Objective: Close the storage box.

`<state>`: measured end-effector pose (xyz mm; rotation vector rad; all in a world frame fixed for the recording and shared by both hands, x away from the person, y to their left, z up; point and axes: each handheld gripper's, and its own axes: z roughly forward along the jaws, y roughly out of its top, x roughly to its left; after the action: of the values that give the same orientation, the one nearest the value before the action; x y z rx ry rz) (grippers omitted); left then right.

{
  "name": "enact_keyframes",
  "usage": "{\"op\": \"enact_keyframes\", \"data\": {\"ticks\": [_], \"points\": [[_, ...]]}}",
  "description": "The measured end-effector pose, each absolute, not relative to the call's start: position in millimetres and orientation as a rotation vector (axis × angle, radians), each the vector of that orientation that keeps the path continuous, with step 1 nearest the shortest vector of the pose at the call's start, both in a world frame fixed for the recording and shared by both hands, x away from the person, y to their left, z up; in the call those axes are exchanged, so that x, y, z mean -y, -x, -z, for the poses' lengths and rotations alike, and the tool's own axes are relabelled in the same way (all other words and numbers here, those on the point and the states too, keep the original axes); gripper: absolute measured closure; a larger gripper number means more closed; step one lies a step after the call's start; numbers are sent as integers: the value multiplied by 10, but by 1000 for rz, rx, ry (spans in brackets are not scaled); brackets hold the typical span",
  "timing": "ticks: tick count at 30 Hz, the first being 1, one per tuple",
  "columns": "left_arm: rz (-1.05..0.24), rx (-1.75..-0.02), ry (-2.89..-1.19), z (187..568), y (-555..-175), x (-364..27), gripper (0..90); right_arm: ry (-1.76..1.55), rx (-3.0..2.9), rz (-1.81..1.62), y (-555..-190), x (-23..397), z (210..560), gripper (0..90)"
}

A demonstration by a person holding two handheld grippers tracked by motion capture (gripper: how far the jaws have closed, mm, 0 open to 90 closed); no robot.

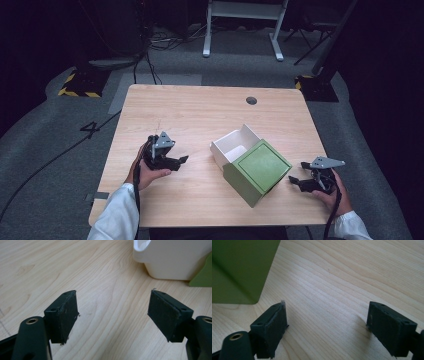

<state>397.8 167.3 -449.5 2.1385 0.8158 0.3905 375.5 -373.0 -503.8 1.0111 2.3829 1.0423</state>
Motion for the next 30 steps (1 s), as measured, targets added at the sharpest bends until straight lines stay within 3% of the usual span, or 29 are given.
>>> {"op": "enact_keyframes", "data": {"ticks": [30], "points": [[-333,-768,-2125,4547,-4485,-1019,333,-1011,-2383,-1043,-3756,3730,5038,165]]}}
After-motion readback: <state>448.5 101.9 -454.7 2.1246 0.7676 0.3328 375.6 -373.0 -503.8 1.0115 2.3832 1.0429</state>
